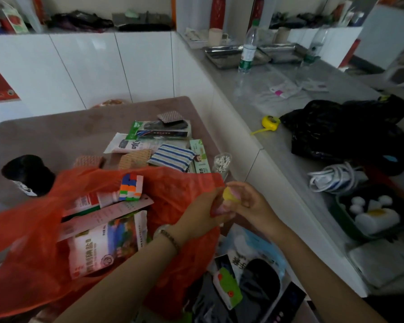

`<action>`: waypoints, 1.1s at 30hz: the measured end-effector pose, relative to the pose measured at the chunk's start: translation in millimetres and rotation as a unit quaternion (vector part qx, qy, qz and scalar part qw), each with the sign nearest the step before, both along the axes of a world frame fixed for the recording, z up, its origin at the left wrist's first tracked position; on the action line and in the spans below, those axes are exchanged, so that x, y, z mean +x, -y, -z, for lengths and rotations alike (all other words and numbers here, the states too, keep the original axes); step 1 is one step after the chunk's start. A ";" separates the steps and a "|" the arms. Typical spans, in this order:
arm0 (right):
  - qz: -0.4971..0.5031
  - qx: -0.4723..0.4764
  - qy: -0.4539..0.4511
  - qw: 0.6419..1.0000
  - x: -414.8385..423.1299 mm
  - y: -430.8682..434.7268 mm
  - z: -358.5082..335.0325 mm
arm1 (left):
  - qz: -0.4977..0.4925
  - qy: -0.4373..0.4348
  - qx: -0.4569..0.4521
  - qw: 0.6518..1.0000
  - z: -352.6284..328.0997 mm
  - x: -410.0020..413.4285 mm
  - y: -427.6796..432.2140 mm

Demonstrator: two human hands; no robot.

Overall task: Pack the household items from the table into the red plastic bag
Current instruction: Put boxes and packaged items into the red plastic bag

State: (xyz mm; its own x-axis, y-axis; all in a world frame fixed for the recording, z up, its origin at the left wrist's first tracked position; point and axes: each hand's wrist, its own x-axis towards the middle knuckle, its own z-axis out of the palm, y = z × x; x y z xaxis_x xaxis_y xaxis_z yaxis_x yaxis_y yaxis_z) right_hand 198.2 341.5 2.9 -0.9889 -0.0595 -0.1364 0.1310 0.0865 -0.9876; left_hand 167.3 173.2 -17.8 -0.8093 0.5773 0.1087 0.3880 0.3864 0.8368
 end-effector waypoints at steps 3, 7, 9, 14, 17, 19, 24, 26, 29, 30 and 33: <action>0.038 -0.021 -0.008 0.999 -27.0 4.1 -1.5 | -0.031 0.108 0.099 0.989 -5.5 -19.8 -1.0; 0.169 0.019 0.013 0.985 -72.8 -0.2 24.3 | -0.099 0.184 0.181 0.961 -1.5 -53.0 9.4; 0.185 0.020 0.063 0.981 -93.3 0.1 38.5 | -0.126 0.211 0.196 0.949 6.2 -66.5 14.6; 0.180 -0.038 0.202 0.962 -136.2 5.7 61.7 | -0.160 0.245 0.207 0.934 19.7 -82.2 20.1; 0.149 -0.035 0.216 0.964 -152.2 5.3 81.4 | -0.161 0.245 0.219 0.931 18.7 -94.0 16.6; 0.148 -0.029 0.209 0.966 -149.0 11.5 75.0 | -0.157 0.240 0.222 0.932 18.5 -99.0 13.9; 0.148 -0.068 0.195 0.967 -137.3 12.4 79.8 | -0.144 0.253 0.217 0.932 23.5 -95.9 12.0; 0.172 -0.059 0.177 0.967 -131.2 9.9 73.7 | -0.148 0.252 0.223 0.930 21.7 -93.9 13.2; 0.202 -0.072 0.125 0.969 -121.1 4.6 48.1 | -0.148 0.230 0.232 0.933 7.6 -88.1 22.3; 0.195 -0.099 0.092 0.971 -116.5 4.9 33.9 | -0.149 0.219 0.235 0.935 0.0 -84.9 28.1; 0.082 -0.217 0.023 0.972 -101.5 17.6 -11.4 | -0.172 0.177 0.246 0.937 -22.1 -68.7 56.3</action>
